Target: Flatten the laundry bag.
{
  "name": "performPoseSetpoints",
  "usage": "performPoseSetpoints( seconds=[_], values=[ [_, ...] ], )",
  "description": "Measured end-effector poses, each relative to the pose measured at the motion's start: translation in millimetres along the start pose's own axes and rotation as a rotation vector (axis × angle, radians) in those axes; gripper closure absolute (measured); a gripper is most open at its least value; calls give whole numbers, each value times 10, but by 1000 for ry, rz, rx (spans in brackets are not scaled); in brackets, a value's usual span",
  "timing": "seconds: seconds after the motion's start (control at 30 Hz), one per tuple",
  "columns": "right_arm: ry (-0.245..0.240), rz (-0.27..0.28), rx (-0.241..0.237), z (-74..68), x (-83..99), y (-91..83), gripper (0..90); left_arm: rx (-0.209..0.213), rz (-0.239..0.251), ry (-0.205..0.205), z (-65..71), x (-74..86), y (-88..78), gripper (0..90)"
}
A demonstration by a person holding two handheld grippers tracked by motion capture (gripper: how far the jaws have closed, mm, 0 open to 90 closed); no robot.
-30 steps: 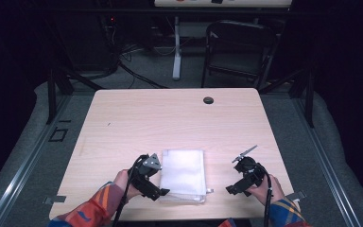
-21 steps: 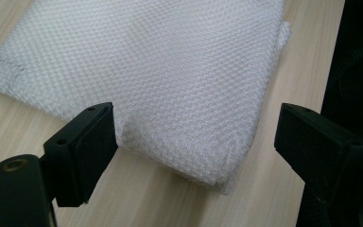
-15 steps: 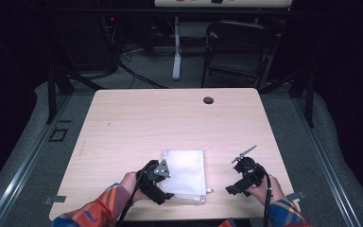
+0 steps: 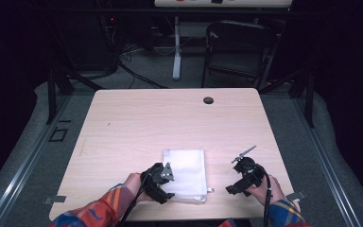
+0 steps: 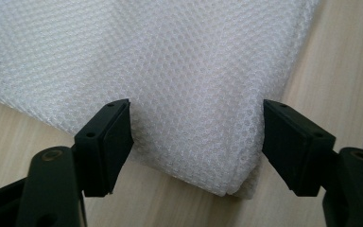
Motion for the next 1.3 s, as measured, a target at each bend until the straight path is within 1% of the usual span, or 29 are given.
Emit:
performPoseSetpoints(
  seconds=[0.03,0.1,0.2,0.23,0.33,0.37,0.4,0.43,0.53,0.57,0.6,0.63,0.67,0.7,0.73,0.77,0.8,0.87,0.93,1.0,1.03,1.07,1.1,1.13,1.17,1.2,1.23,1.27,1.3],
  values=[
    [-16,-13,1,11,-3,-9,67,-5,0,2,0,-1,5,295],
    [-8,-7,0,4,-3,-7,68,-4,-5,2,0,-2,12,326],
    [-18,-23,10,7,-6,-16,68,-3,-25,19,36,-3,68,383],
    [-19,-23,9,6,-7,-16,68,-13,-34,27,42,-5,82,400],
    [-20,-23,7,3,-7,-18,69,-15,-34,24,43,-6,86,441],
    [-21,-21,6,2,-8,-16,70,-15,-34,24,43,-6,86,463],
    [-21,-21,6,2,-8,-16,70,-17,-33,28,38,-4,83,520],
    [-21,-21,4,1,-9,-17,70,-2,-32,26,37,-2,82,520],
    [-17,-17,-5,-6,-11,-14,72,-3,-38,27,52,-6,84,604],
    [-17,-17,-5,-6,-11,-14,72,1,-38,34,53,-8,84,604],
    [-3,-4,-11,-19,-11,-7,73,0,-36,33,53,-9,79,645],
    [-18,-14,-5,-12,-15,-14,74,5,-33,28,47,-8,73,667],
    [-18,-14,-5,-12,-15,-14,74,5,-33,28,47,-8,73,694],
    [-29,-16,-2,-12,-22,-18,76,17,-19,11,32,-4,65,735],
    [-24,-13,-1,-22,-25,-18,77,18,-17,8,23,-3,58,745],
    [-26,-12,-13,-28,-30,-21,78,23,-14,-2,16,-3,49,763],
    [-31,-3,-4,-32,-34,-16,79,28,-3,-7,3,-3,40,778],
    [-27,3,-23,-50,-44,-22,81,40,10,-24,-16,2,18,793],
    [-32,1,-15,-51,-47,-26,83,45,19,-31,-24,2,4,797],
    [-33,12,-27,-67,-58,-26,88,54,61,-54,-38,-3,-42,799],
    [-19,27,-24,-78,-57,-24,90,54,67,-57,-44,-4,-57,800],
    [-34,25,-20,-74,-61,-35,93,52,76,-62,-50,-5,-69,800],
    [-41,22,-37,-78,-67,-44,99,55,84,-65,-57,-5,-80,801],
    [-41,22,-37,-78,-67,-44,99,55,84,-65,-57,-5,-80,801],
    [-52,30,-36,-89,-76,-51,104,61,97,-76,-64,-6,-96,800],
    [-43,40,-48,-105,-79,-50,110,61,97,-76,-64,-6,-96,800],
    [-37,54,-44,-118,-80,-45,113,66,109,-82,-66,-8,-110,800],
    [-37,54,-44,-118,-80,-45,113,66,109,-82,-66,-8,-110,800],
    [-27,65,-63,-141,-87,-46,120,63,117,-85,-67,-9,-122,800]
  ],
)
Point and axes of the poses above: each handheld gripper's, and its own axes: y roughly forward along the jaws, x roughly out of its underside, z roughly to its right, the point moved 2 cm from there along y, roughly forward along the jaws, and after that the axes turned 11 degrees about x, right-handed, at the moved point
